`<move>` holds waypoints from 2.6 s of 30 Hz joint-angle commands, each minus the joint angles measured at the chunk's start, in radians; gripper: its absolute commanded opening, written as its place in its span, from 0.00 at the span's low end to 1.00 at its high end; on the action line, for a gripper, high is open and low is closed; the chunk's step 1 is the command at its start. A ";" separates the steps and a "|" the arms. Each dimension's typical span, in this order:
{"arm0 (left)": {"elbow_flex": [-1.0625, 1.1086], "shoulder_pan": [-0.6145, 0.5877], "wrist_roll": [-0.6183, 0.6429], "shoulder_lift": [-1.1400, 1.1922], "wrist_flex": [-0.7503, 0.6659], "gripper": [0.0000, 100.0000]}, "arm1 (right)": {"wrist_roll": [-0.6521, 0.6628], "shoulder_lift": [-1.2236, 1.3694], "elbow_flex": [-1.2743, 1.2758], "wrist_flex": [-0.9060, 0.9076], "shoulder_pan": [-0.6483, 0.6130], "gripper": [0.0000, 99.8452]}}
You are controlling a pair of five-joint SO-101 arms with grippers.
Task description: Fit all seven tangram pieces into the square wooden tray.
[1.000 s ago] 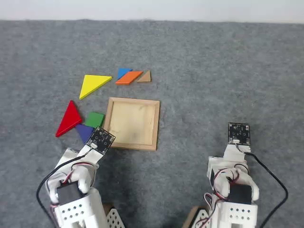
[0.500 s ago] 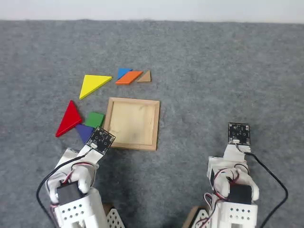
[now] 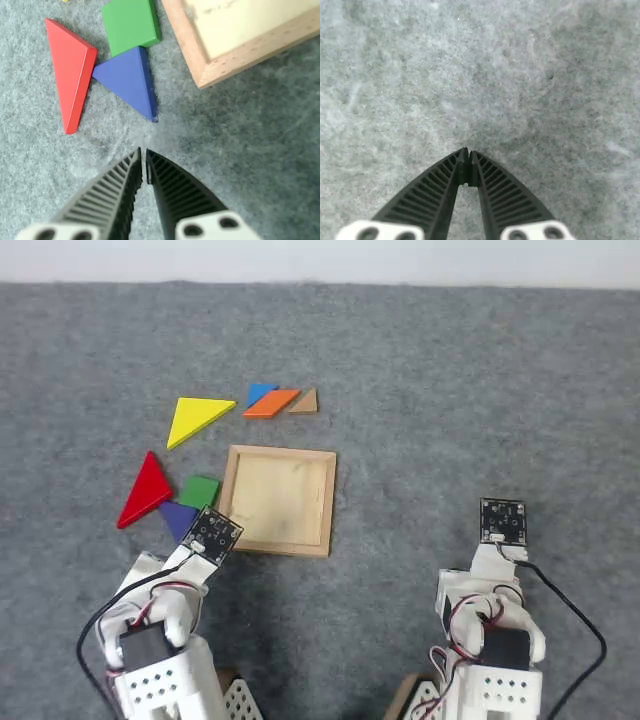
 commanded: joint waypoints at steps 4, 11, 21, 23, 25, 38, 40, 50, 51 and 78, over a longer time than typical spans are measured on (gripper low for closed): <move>-0.012 -0.006 0.014 -0.008 0.009 0.01 | 0.011 -0.019 0.015 0.007 0.010 0.01; -0.012 -0.006 0.014 -0.008 0.009 0.01 | 0.011 -0.019 0.015 0.005 -0.042 0.01; -0.012 -0.006 0.014 -0.008 0.009 0.01 | 0.011 -0.019 0.015 0.004 -0.257 0.01; -0.012 -0.006 0.014 -0.008 0.009 0.01 | 0.011 -0.019 0.015 0.004 -0.278 0.01; -0.012 -0.006 0.014 -0.008 0.009 0.01 | 0.011 -0.019 0.015 0.004 -0.275 0.01; -0.012 -0.006 0.014 -0.008 0.009 0.01 | 0.012 -0.019 0.015 0.005 -0.254 0.01; -0.012 -0.006 0.014 -0.008 0.009 0.01 | 0.012 -0.019 0.015 0.005 -0.252 0.01; -0.012 -0.006 0.014 -0.008 0.009 0.01 | 0.009 -0.019 0.015 -0.022 -0.262 0.01; -0.012 -0.006 0.014 -0.008 0.009 0.01 | 0.009 -0.019 0.015 -0.025 -0.262 0.01; -0.012 0.160 0.014 -0.006 0.009 0.01 | 0.012 -0.018 0.015 -0.030 -0.252 0.01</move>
